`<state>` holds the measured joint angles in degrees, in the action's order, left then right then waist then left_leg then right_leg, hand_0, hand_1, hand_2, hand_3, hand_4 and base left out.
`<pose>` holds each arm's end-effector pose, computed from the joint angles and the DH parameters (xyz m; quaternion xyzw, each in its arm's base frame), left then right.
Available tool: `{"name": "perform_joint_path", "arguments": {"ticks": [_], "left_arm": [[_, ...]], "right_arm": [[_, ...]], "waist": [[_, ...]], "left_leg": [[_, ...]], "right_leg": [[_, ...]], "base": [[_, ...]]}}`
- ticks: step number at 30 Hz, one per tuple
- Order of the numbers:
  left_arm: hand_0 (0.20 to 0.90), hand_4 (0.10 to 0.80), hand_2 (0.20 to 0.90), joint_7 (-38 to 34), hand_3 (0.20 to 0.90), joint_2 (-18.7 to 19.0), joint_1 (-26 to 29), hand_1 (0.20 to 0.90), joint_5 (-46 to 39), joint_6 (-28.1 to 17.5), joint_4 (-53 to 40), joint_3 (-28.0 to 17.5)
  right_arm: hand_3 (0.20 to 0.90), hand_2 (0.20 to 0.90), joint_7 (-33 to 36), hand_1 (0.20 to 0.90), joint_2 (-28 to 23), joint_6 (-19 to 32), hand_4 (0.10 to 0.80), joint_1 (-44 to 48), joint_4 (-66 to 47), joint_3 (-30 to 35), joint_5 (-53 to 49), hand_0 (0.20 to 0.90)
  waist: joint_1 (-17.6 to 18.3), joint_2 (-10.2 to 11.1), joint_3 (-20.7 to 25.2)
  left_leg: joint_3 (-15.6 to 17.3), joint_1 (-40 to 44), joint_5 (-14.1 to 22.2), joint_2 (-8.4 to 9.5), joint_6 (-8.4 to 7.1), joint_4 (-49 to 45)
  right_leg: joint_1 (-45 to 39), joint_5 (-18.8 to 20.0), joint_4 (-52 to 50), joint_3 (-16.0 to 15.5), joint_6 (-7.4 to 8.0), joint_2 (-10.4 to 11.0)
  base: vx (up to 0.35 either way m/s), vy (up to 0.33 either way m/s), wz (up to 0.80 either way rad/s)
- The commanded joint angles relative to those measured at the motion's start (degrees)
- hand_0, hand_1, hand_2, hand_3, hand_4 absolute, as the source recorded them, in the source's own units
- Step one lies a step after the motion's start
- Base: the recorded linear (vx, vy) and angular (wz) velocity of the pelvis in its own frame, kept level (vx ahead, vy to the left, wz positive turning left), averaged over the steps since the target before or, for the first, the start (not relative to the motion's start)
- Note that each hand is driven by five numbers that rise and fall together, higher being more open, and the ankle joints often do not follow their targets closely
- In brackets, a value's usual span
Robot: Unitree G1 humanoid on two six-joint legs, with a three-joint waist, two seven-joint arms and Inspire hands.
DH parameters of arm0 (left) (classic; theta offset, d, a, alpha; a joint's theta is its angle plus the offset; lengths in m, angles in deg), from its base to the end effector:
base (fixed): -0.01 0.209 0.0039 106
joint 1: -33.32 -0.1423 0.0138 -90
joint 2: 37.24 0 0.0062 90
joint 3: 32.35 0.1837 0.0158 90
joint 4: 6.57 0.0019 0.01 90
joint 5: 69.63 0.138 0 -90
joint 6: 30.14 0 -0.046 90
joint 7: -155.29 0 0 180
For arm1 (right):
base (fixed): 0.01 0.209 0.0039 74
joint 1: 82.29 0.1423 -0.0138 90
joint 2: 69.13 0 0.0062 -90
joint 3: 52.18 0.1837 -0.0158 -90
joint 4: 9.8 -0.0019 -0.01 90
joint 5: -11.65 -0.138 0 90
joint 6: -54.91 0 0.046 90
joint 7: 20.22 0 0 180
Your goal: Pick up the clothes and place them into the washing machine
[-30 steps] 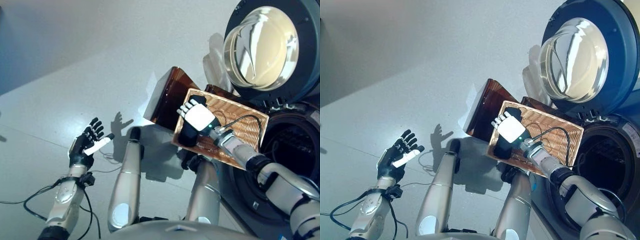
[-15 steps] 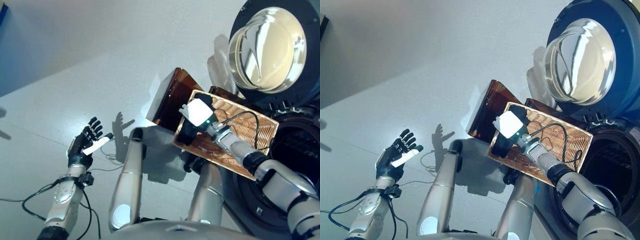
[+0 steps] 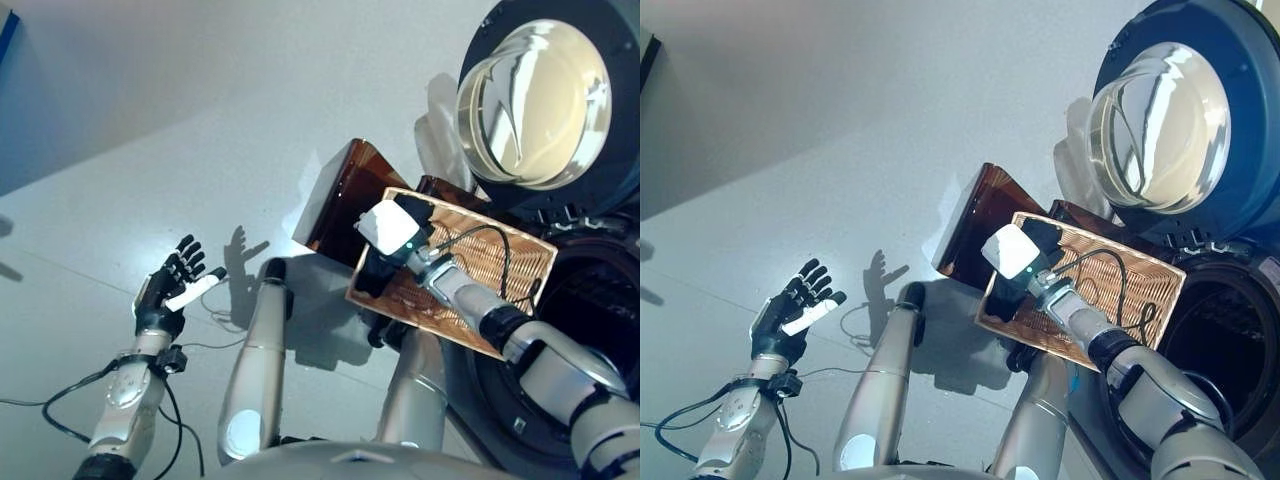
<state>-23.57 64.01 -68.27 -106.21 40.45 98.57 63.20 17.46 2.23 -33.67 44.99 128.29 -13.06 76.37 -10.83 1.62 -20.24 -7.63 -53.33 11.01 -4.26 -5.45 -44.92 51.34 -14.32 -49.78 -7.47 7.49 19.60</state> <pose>0.1438 0.2534 -0.0015 -0.0637 0.0630 0.0651 0.9939 0.2850 -0.2140 0.0300 -0.8365 -0.2361 0.1189 0.4800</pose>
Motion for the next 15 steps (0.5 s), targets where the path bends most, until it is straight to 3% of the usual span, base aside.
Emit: {"name": "perform_joint_path", "arguments": {"ticks": [1, 2, 3, 15], "left_arm": [[0.9, 0.8, 0.9, -0.27, 0.9, 2.16, -3.54, 0.9, 0.19, -5.62, -4.03, -3.03], [0.9, 0.8, 0.9, -0.22, 0.9, 2.19, -3.47, 0.9, 0.14, -5.54, -3.93, -2.87], [0.9, 0.8, 0.9, -0.06, 0.9, 2.15, -3.24, 0.9, 0.14, -5.4, -2.93, -2.56], [0.9, 0.8, 0.9, -0.1, 0.9, 2.09, -1.08, 0.9, 0.82, -5.22, 0.26, -1.34]], "right_arm": [[0.2, 0.2, 1.3, 0.2, -5.01, -3.56, 0.3, -3.21, 3.14, 5.46, -3.88, 0.2], [0.2, 0.2, 1.28, 0.2, -5.24, -3.44, 0.3, -3.22, 2.9, 5.35, -3.86, 0.2], [0.2, 0.2, 1.15, 0.2, -5.68, -3.36, 0.3, -3.0, 2.46, 5.3, -3.83, 0.2], [0.2, 0.2, 2.11, 0.2, -9.74, -2.1, 0.3, -2.07, -3.18, 6.13, -5.45, 0.2]], "waist": [[1.37, -0.66, 2.41], [1.44, -0.47, 2.78], [1.44, -0.34, 2.57], [2.07, 1.82, 2.44]], "left_leg": [[-1.38, -0.13, -6.15, -1.84, -1.28, 6.01], [-1.28, 0.69, -4.25, -2.03, -1.48, 5.84], [-1.23, 1.14, -6.82, -2.02, -1.36, 8.0], [0.16, 11.42, -11.95, -2.86, -1.95, 22.4]], "right_leg": [[-0.23, 7.08, 3.68, 1.85, 1.27, -0.09], [-1.07, 5.42, 3.39, 1.92, 1.81, -0.13], [-1.57, 7.95, 5.5, 1.48, 1.52, -0.27], [-11.91, 13.48, 19.67, -0.81, 3.24, -1.55]], "base": [[0.121, -0.029, 0.0], [-0.068, 0.007, 0.0], [0.043, -0.017, -0.01], [0.037, -0.015, -0.04]]}}
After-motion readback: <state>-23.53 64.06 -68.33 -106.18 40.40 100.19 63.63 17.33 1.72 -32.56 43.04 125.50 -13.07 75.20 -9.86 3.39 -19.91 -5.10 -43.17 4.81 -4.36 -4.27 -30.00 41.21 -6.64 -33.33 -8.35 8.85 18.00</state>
